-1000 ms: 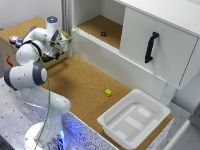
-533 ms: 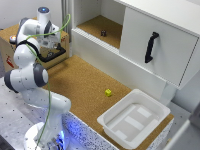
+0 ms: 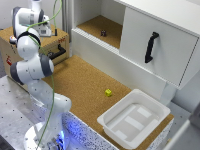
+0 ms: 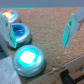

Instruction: Switch off the green light

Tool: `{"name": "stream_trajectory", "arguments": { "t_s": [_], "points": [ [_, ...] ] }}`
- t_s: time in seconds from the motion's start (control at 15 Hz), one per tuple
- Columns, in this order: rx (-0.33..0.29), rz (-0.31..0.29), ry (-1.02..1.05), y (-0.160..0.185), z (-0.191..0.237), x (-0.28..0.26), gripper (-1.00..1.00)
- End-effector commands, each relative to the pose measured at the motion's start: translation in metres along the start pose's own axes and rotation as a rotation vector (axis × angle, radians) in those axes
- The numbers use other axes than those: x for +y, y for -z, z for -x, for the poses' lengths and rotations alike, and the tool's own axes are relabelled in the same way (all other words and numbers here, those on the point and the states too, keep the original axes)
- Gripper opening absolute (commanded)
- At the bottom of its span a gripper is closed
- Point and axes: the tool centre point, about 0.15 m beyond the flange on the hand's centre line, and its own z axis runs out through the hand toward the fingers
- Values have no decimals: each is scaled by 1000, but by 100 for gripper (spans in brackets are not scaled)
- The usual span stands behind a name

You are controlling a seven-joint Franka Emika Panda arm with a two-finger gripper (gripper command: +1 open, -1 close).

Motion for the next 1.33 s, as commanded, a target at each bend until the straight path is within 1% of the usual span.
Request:
{"name": "stream_trajectory", "arguments": {
  "t_s": [0.0, 0.07, 0.2, 0.27, 0.4, 0.53, 0.87, 1.0, 1.07, 1.2, 1.27],
  "points": [
    [-178, 69, 110, 10, -3, -50, -100],
    [-176, 46, 103, 9, -1, -51, -100],
    [-166, 25, 97, 3, 1, -50, -100],
    [-154, 25, 82, -1, 0, -47, -100],
    [-122, -4, 66, -8, -2, -36, -100],
    [-83, 1, 38, -17, -3, -26, -100],
    [-79, -56, -25, -45, -2, -10, -100],
    [-102, -81, -43, -63, 0, -6, -100],
    [-110, -83, -50, -71, 1, -7, -100],
    [-113, -88, -46, -69, 4, -12, -100],
    [-80, -81, -45, -55, 7, -13, -100]
  ]
}}
